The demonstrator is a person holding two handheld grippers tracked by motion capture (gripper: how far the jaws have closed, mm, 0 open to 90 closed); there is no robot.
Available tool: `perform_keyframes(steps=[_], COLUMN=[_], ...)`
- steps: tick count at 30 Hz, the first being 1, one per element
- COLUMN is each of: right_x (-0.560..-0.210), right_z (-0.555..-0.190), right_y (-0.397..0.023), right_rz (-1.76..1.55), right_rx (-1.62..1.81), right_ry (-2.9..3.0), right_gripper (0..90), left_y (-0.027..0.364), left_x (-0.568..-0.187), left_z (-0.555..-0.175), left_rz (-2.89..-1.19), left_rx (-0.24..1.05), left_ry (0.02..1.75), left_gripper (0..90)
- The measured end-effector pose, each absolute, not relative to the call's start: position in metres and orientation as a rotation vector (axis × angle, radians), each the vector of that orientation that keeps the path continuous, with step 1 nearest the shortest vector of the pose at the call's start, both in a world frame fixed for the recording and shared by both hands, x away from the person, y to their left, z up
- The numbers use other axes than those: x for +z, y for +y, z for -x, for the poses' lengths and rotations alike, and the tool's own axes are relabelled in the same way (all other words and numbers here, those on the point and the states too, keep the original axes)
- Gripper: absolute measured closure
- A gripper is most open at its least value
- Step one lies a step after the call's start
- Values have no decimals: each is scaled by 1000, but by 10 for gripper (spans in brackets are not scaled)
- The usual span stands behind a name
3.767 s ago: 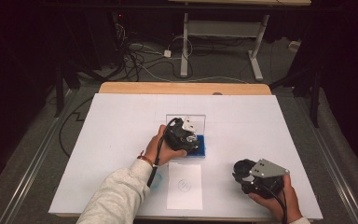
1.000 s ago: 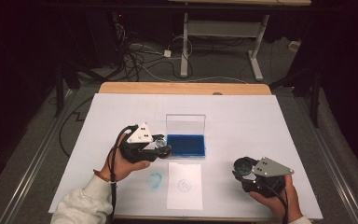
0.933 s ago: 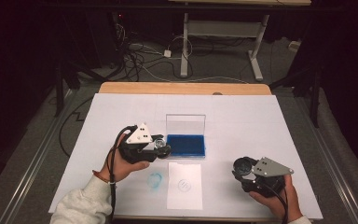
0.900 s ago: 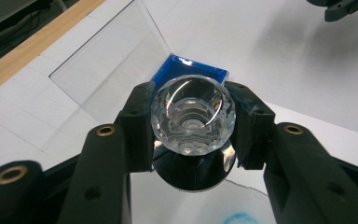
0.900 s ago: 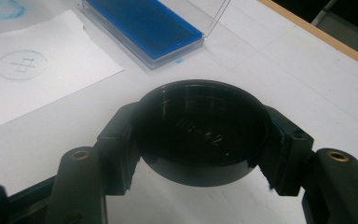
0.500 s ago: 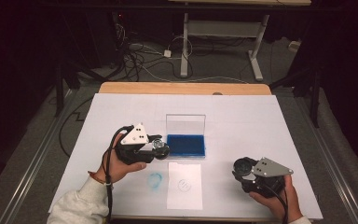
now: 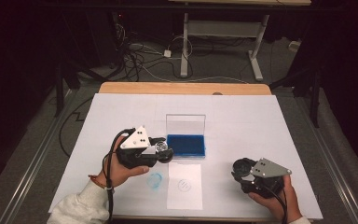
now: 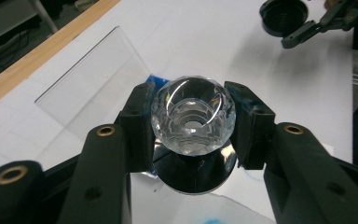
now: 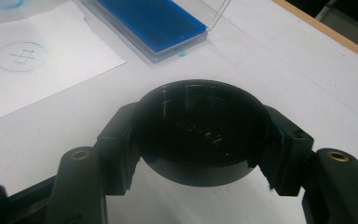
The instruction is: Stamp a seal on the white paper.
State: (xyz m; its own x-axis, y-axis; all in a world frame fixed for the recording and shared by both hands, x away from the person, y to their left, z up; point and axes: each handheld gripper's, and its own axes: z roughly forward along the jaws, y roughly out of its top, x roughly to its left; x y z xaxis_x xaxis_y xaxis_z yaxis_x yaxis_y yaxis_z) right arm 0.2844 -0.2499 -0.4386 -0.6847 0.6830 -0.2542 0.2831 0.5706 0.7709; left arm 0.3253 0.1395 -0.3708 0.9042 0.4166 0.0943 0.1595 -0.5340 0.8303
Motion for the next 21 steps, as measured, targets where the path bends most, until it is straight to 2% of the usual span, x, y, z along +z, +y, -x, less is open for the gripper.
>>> perform_keyframes(steps=[21], right_x=[-440], right_z=[-285], right_y=[-248], right_rz=[-768], right_rx=[969], right_ry=[2277], right_gripper=[384], left_y=[100], left_x=[-391], left_z=[-308], left_rz=[-2239], left_rx=[257], left_ry=[278], left_gripper=[548])
